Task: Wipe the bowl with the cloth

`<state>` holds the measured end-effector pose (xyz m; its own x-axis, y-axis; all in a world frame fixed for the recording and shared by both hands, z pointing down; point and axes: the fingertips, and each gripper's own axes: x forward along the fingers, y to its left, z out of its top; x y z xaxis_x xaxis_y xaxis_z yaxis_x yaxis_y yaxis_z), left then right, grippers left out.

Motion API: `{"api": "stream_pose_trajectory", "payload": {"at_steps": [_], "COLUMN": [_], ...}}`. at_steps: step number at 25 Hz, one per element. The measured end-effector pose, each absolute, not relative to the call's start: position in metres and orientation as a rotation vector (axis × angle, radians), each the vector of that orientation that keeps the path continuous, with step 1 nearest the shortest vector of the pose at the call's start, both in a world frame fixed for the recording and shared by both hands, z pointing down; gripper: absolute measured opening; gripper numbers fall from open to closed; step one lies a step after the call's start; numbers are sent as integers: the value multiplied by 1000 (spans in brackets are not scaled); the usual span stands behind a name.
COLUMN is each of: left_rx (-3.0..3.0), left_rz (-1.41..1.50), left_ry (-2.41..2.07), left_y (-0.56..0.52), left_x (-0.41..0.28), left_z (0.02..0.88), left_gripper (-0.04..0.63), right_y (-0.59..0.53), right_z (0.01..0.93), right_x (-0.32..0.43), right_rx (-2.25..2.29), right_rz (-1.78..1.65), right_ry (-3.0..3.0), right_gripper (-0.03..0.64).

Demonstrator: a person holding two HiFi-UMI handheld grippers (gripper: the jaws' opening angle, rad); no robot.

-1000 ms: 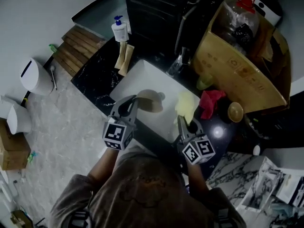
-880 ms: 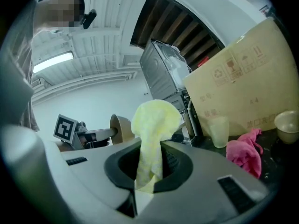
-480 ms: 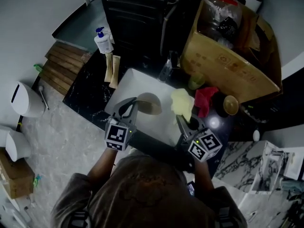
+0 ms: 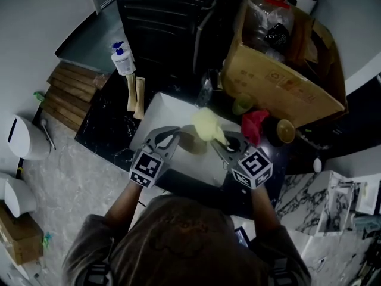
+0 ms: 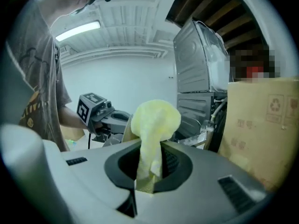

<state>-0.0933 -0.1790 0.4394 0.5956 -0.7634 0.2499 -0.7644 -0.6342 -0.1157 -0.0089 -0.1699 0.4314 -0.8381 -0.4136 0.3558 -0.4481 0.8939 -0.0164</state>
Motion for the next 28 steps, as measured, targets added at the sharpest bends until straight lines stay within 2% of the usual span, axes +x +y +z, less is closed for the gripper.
{"api": "stream_pose_trajectory", "payload": {"at_steps": [12, 16, 28], "left_rx": [2895, 2889, 2855], "left_rz": [797, 880, 840], "left_ry": [-779, -781, -939], "left_y": [-164, -168, -189], "left_x": [-64, -61, -65], "left_z": [465, 475, 473], "left_gripper": [18, 20, 20], "right_y": [-166, -164, -162], "right_z": [468, 478, 476], "right_x": [-18, -12, -5], "right_rx": [468, 469, 526], "right_rz": [24, 23, 68], "right_ry": [-2559, -2508, -2514], "right_gripper": [28, 28, 28]}}
